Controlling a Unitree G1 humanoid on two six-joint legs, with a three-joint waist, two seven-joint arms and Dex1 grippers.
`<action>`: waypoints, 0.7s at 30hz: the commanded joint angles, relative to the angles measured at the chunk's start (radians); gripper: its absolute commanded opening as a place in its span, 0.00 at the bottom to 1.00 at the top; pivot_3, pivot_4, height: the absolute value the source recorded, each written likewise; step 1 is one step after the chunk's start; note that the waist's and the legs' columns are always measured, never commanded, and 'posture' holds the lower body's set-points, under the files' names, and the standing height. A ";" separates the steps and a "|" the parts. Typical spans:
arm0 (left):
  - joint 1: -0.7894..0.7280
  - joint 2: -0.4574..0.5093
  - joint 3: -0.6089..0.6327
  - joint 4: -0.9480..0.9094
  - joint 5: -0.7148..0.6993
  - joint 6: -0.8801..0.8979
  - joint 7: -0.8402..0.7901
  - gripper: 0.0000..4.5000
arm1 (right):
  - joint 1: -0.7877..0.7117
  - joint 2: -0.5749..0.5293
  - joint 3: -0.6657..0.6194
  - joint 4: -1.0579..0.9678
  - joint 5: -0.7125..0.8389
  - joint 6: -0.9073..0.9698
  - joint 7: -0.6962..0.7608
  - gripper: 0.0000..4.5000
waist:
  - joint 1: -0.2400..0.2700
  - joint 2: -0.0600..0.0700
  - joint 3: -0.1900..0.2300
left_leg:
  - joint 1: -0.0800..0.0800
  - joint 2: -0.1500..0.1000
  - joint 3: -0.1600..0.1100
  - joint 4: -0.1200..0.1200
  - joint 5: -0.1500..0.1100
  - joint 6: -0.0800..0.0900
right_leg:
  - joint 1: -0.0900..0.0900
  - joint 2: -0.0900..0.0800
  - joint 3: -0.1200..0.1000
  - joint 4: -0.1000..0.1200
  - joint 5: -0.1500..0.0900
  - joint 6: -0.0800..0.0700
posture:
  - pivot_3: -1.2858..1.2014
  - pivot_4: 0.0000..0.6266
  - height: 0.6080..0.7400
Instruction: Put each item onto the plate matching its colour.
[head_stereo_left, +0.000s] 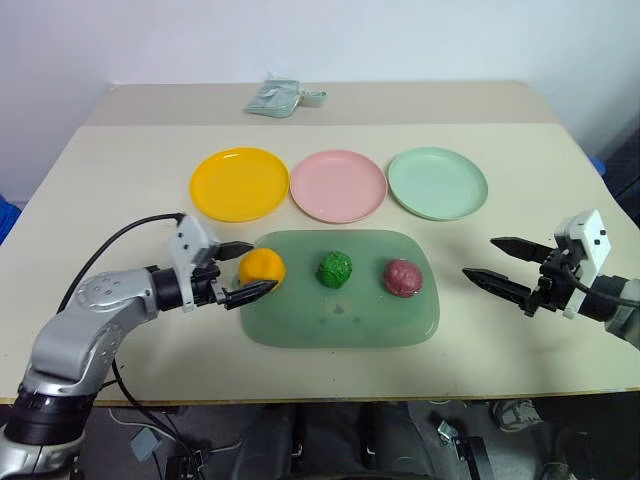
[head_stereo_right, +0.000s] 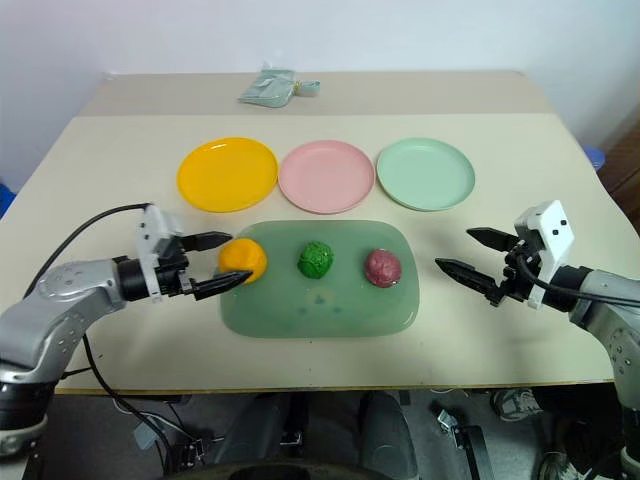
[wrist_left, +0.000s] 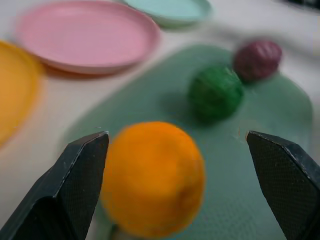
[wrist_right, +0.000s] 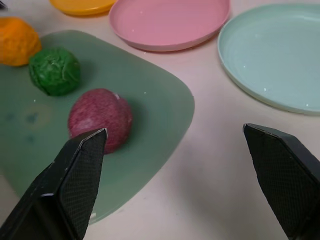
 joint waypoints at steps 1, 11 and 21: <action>-0.031 0.007 -0.060 0.060 0.097 -0.063 -0.018 1.00 | 0.007 0.001 -0.034 -0.054 0.017 -0.020 -0.010 0.99 | 0.000 0.000 0.000 | 0.000 0.000 0.000 0.000 0.000 0.000 | 0.000 0.000 0.000 0.000 0.000 0.000 | 0.52 0.24 1.00; -0.037 -0.041 -0.059 0.098 0.146 -0.093 0.004 0.71 | 0.039 0.052 0.000 -0.024 -0.020 -0.130 0.005 1.00 | 0.001 -0.001 0.000 | 0.000 0.000 0.000 0.001 0.000 0.001 | 0.001 0.002 0.000 0.000 0.000 0.000 | 0.52 0.24 1.00; -0.367 -0.215 0.096 0.456 0.263 -0.066 0.448 0.71 | -0.017 0.082 0.054 0.134 -0.082 -0.304 0.056 1.00 | 0.010 -0.002 0.001 | -0.001 -0.001 -0.001 0.006 0.000 0.002 | 0.003 0.004 -0.002 0.003 0.000 0.001 | 0.52 0.24 1.00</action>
